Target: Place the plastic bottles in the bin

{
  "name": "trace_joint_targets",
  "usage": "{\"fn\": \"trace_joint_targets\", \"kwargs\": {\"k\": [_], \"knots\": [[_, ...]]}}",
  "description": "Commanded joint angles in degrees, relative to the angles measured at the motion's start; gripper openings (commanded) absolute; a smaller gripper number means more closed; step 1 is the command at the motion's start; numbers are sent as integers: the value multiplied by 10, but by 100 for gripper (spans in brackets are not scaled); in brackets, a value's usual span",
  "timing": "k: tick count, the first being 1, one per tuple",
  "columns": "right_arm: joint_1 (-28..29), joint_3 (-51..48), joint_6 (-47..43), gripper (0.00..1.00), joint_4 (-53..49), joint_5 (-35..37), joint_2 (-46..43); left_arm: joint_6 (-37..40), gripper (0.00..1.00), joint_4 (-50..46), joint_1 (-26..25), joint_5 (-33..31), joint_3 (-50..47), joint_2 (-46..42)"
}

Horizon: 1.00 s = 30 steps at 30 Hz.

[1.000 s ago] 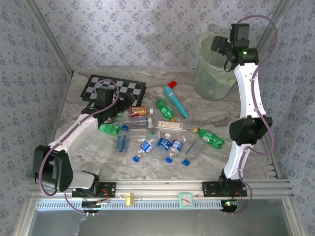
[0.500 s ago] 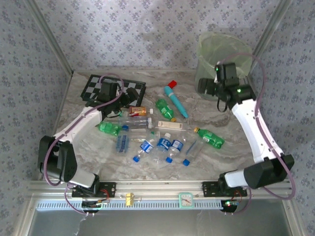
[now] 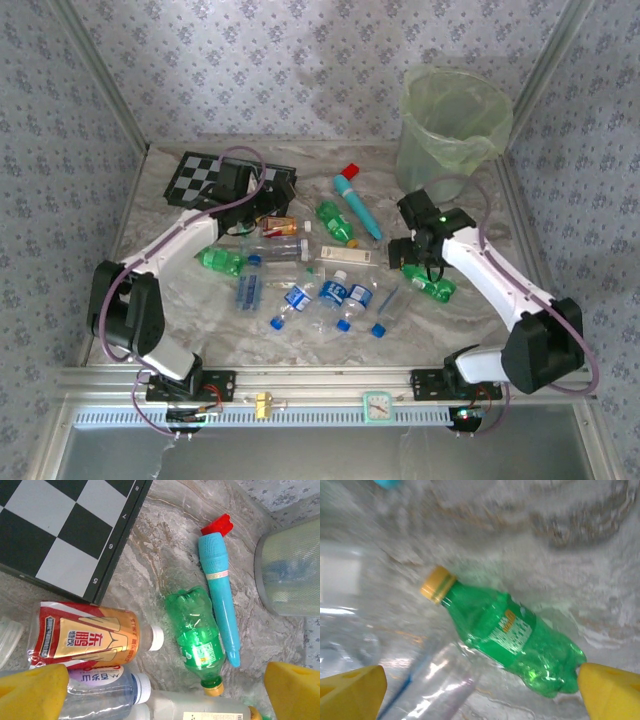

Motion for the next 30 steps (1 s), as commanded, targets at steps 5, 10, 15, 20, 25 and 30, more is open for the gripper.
{"fn": "trace_joint_targets", "kwargs": {"k": [5,10,15,20,25,30], "knots": [[-5,-60,24,100,-3,11,26,14,100,-7,0,13,20,8],[-17,-70,28,100,25,16,54,14,100,-9,0,15,17,9],[-39,-54,15,100,49,21,84,12,100,-12,0,14,14,6],[-57,-35,0,100,63,29,117,13,100,-14,0,10,9,-2],[-72,-25,-12,100,74,36,142,14,100,-16,1,4,1,-11],[-91,-25,-19,100,91,36,156,14,100,-19,1,1,-1,-16]]}}
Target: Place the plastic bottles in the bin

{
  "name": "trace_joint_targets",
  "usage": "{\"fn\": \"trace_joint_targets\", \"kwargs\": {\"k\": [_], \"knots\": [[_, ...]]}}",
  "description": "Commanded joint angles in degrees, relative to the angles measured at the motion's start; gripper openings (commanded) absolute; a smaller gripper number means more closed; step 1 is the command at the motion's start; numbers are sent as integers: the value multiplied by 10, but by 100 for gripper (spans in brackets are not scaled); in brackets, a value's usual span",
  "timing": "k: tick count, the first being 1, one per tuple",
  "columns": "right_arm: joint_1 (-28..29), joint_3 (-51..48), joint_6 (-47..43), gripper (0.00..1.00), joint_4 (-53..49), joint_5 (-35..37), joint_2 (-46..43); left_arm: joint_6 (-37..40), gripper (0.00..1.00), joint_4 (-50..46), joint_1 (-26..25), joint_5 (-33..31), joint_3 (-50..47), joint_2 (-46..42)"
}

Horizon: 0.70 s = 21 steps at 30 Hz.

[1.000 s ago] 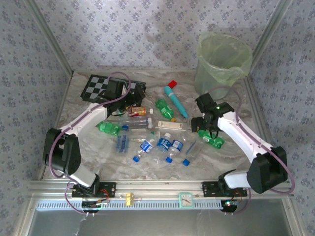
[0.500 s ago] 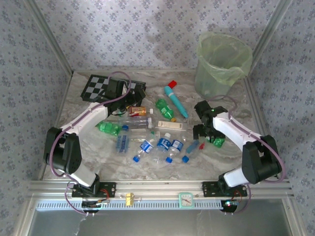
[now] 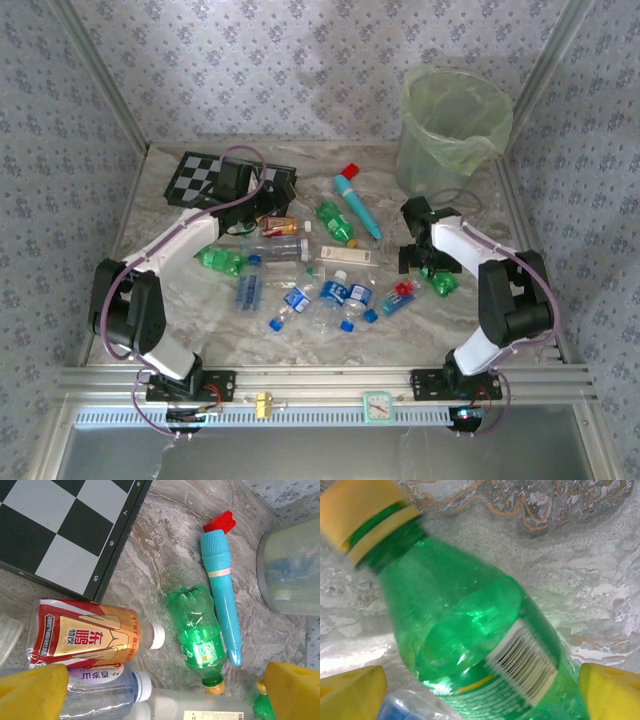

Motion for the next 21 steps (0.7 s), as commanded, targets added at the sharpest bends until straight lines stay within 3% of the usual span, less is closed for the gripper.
{"fn": "trace_joint_targets", "kwargs": {"k": [1,8,21], "knots": [[-14,11,-10,99,9,2,13,13,100,-9,1,-1,-5,-20],[-32,6,-17,93,28,-3,23,11,100,-9,6,-24,-19,-43],[-35,2,-25,66,35,3,32,2,100,-4,18,-47,-40,-73]]}}
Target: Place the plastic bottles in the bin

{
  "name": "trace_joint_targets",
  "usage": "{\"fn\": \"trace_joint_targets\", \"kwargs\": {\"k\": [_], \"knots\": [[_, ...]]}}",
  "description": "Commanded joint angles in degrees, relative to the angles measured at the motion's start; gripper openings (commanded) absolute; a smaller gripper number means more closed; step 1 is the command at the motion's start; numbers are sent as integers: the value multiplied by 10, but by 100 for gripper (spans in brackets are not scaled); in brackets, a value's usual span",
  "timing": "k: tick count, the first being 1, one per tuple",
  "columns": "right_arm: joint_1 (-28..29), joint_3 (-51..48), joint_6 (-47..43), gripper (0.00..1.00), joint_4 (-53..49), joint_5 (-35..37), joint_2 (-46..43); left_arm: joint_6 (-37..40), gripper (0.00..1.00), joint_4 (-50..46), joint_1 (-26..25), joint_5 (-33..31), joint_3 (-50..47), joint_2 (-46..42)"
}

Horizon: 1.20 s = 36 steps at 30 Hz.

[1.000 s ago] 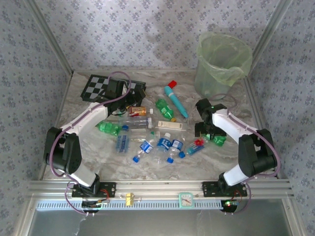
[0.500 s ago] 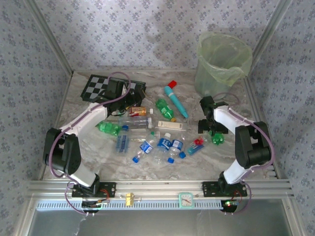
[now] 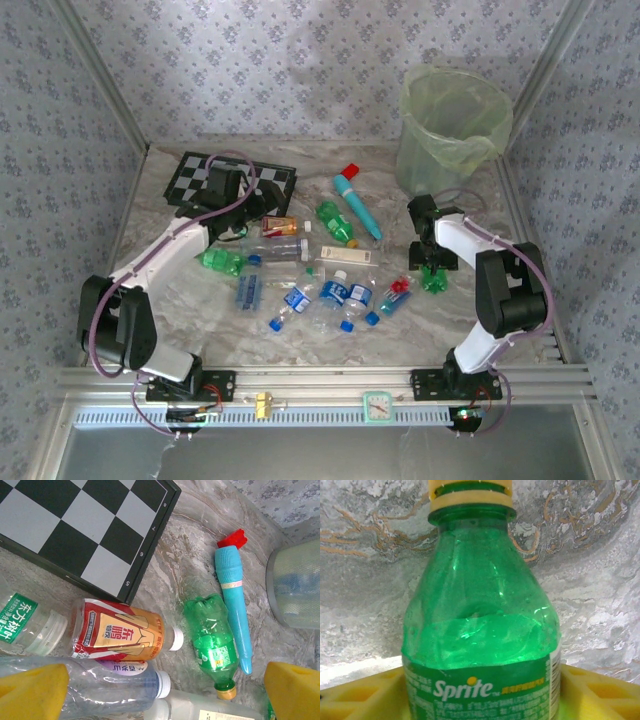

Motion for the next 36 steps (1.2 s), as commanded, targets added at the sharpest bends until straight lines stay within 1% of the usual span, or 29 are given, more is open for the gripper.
{"fn": "trace_joint_targets", "kwargs": {"k": [1,6,13,17,22,28,32,36], "knots": [[-3,3,1,64,-8,3,0,2,100,-1,2,-11,2,-18],[-6,9,-4,55,-17,2,-28,1,100,3,3,-11,0,-17],[-13,51,-11,52,-36,-33,-105,2,100,11,13,-11,2,-16],[-15,106,-16,52,-38,-76,-154,-3,100,19,36,-3,0,-15],[-15,213,-28,50,-38,-124,-178,-10,100,29,74,11,-9,-20],[-25,355,-35,50,-15,-157,-160,-12,100,38,108,14,-35,-43],[-44,472,-34,49,-13,-155,-100,-11,100,39,115,13,-52,-59],[-63,563,-25,48,10,-149,-37,-14,100,40,115,10,-71,-78]]}}
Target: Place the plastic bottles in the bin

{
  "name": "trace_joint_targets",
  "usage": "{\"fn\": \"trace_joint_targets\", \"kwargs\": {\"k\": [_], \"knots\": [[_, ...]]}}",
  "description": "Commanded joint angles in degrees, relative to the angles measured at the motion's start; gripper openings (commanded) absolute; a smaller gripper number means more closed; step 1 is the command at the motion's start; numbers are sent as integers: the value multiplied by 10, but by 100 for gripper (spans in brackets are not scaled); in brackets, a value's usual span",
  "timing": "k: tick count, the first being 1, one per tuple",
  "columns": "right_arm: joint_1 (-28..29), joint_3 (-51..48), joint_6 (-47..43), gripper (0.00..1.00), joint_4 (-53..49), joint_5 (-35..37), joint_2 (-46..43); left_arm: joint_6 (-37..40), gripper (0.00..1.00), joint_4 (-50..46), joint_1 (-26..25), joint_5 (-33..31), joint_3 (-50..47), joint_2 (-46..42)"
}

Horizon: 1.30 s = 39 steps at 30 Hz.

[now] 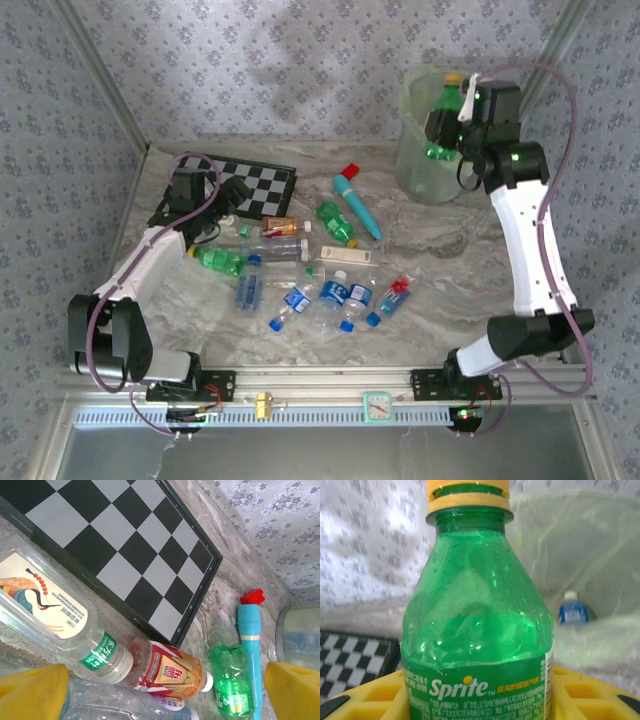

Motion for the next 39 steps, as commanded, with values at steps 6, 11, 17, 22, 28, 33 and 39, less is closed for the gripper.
{"fn": "trace_joint_targets", "kwargs": {"k": [6,11,17,22,28,33,39], "knots": [[-38,165,12,48,46,8,152,-8,100,6,1,-4,-44,-59],[-48,324,13,48,-6,28,284,-1,100,-9,2,-20,-63,-93],[-54,401,30,47,-35,41,379,10,100,-30,5,-36,-76,-130],[-53,378,38,47,-24,38,399,12,100,-39,7,-41,-80,-143],[-52,372,41,49,-42,25,422,12,100,-45,7,-44,-80,-148],[-55,373,51,54,-48,20,431,12,100,-51,7,-45,-81,-155],[-57,380,53,68,-42,14,428,12,100,-57,7,-52,-86,-167]]}}
